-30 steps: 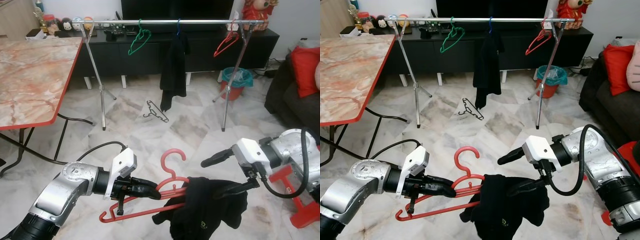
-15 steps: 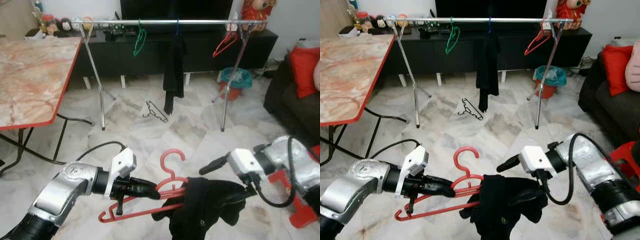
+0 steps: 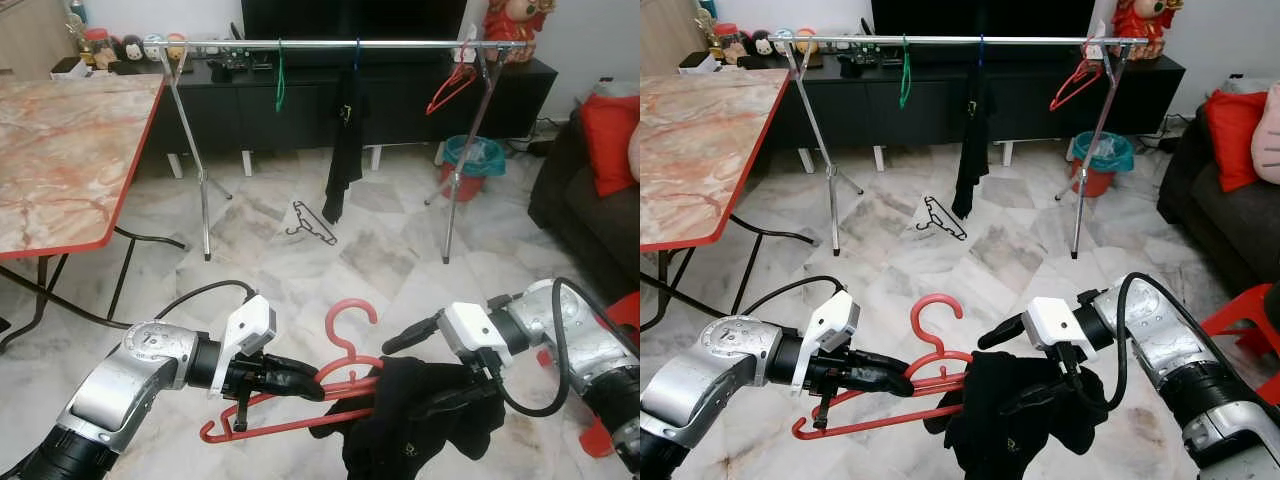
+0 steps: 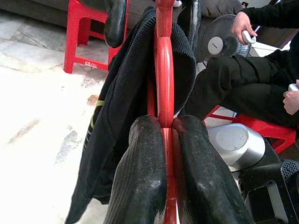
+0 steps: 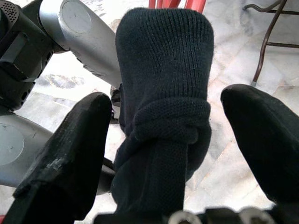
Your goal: Hang hanger
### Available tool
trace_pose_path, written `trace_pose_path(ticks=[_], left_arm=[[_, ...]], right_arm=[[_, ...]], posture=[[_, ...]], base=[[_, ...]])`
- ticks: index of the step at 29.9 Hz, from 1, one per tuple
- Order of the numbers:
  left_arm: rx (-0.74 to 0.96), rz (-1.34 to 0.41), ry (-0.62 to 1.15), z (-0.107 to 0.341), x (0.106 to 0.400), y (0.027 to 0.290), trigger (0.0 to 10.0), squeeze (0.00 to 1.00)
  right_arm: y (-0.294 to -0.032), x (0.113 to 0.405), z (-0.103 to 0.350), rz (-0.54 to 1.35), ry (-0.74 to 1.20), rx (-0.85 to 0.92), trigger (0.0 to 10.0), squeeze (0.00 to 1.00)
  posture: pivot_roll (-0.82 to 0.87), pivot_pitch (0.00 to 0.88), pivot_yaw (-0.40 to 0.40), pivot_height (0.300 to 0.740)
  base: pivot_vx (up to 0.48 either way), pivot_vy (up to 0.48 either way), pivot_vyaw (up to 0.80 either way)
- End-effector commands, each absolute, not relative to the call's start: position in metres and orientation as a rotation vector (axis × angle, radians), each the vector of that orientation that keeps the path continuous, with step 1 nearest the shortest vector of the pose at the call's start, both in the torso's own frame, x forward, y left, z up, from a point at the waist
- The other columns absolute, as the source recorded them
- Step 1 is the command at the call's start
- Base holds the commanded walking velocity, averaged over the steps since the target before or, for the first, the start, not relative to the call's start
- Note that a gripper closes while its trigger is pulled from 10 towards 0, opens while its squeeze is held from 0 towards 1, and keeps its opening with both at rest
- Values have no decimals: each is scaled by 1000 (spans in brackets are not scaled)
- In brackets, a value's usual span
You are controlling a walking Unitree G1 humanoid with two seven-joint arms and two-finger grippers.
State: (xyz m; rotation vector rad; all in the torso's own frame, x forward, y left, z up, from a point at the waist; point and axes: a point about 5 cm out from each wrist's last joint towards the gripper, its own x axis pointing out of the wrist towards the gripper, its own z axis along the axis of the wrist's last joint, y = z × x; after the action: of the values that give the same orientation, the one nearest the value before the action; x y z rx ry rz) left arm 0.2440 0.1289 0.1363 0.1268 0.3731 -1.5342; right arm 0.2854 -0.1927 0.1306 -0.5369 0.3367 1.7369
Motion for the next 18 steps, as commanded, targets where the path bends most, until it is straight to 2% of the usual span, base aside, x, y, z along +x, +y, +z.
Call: trace_pose_path(ticks=[1, 2, 3, 18], left_arm=[[131, -1582, 317, 148, 244, 122, 10000, 0], [132, -1582, 317, 148, 244, 121, 10000, 0], [133, -1583, 317, 148, 244, 121, 10000, 0], [128, -1580, 310, 149, 245, 121, 10000, 0]], right_arm=[[-191, 288, 135, 1748, 327, -541, 5451, 0], [-191, 288, 135, 1747, 330, -537, 2314, 0], [-191, 288, 135, 1747, 331, -535, 0, 0], [-190, 290, 133, 1739, 353, -527, 0, 0]], posture=[[-53, 0, -47, 736], [-52, 0, -48, 736], [-52, 0, -48, 736], [-51, 0, -50, 736]], base=[[0, 0, 0], [0, 0, 0], [0, 0, 0], [0, 0, 0]])
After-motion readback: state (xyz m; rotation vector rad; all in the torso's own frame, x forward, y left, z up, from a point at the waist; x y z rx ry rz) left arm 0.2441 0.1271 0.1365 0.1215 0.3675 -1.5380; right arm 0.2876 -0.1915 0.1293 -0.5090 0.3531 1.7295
